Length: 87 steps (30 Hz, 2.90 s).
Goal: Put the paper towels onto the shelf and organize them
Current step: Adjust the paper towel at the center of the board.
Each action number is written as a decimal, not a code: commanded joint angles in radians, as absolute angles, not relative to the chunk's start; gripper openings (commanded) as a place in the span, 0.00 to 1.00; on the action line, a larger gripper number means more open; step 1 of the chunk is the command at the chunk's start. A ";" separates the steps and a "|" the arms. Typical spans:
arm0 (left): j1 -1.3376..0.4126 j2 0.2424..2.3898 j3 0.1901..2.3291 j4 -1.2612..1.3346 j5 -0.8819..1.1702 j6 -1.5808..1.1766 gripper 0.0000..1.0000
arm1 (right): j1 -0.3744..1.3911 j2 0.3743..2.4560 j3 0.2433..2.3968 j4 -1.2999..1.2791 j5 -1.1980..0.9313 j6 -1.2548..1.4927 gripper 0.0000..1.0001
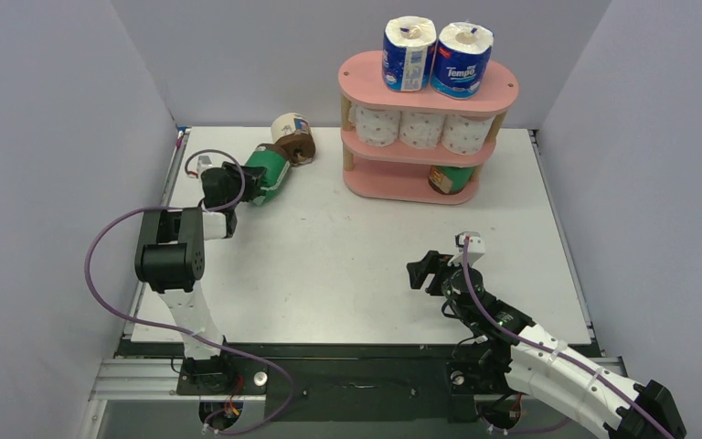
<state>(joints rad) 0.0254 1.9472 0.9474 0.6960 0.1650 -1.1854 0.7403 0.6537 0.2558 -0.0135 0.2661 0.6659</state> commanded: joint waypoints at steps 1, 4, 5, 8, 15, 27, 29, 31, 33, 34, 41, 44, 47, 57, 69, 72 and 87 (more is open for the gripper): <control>0.023 1.883 0.918 0.803 0.173 -1.201 0.32 | 0.744 0.657 0.285 0.003 0.292 0.662 0.69; 0.024 1.843 0.897 0.805 0.168 -1.200 0.32 | 0.743 0.649 0.285 0.003 0.292 0.664 0.69; 0.024 1.822 0.886 0.801 0.168 -1.197 0.31 | 0.744 0.646 0.285 0.003 0.292 0.664 0.69; 0.027 1.769 0.873 0.755 0.169 -1.176 0.31 | 0.745 0.637 0.283 0.003 0.292 0.669 0.69; 0.018 1.565 0.861 0.475 0.142 -1.018 0.29 | 0.745 0.629 0.293 0.003 0.291 0.654 0.69; -0.209 1.184 0.973 -0.178 0.015 -0.618 0.27 | 0.744 0.617 0.353 -0.039 0.289 0.614 0.69; -0.281 1.169 1.023 -0.278 -0.031 -0.540 0.27 | 0.745 0.601 0.356 -0.056 0.300 0.613 0.69; -0.362 1.165 1.067 -0.365 -0.089 -0.482 0.27 | 0.744 0.584 0.366 -0.091 0.323 0.611 0.69; -0.442 1.167 1.096 -0.427 -0.122 -0.439 0.27 | 0.744 0.563 0.377 -0.126 0.358 0.608 0.69; -0.498 1.169 1.105 -0.463 -0.135 -0.415 0.27 | 0.743 0.556 0.382 -0.138 0.383 0.605 0.69; -0.764 1.307 1.241 -0.614 -0.237 -0.333 0.27 | 0.741 0.514 0.426 -0.230 0.490 0.608 0.68; -0.857 1.367 1.284 -0.635 -0.269 -0.308 0.27 | 0.741 0.508 0.434 -0.249 0.513 0.615 0.68; -0.909 1.454 1.329 -0.665 -0.296 -0.283 0.27 | 0.742 0.497 0.438 -0.266 0.526 0.626 0.68; -0.998 1.611 1.425 -0.703 -0.271 -0.221 0.28 | 0.741 0.486 0.445 -0.328 0.591 0.682 0.74; -1.028 1.675 1.453 -0.701 -0.255 -0.214 0.42 | 0.741 0.531 0.442 -0.337 0.593 0.697 0.77; -1.036 1.685 1.458 -0.707 -0.261 -0.212 0.46 | 0.741 0.531 0.440 -0.337 0.587 0.689 0.77; -1.041 1.530 1.508 -0.717 -0.277 -0.255 0.88 | 0.730 0.548 0.471 -0.350 0.576 0.715 0.84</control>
<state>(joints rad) -1.0401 1.6543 1.4483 -0.7280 -0.2546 -0.2298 0.7399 0.5278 0.4095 -0.3569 0.5766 0.6949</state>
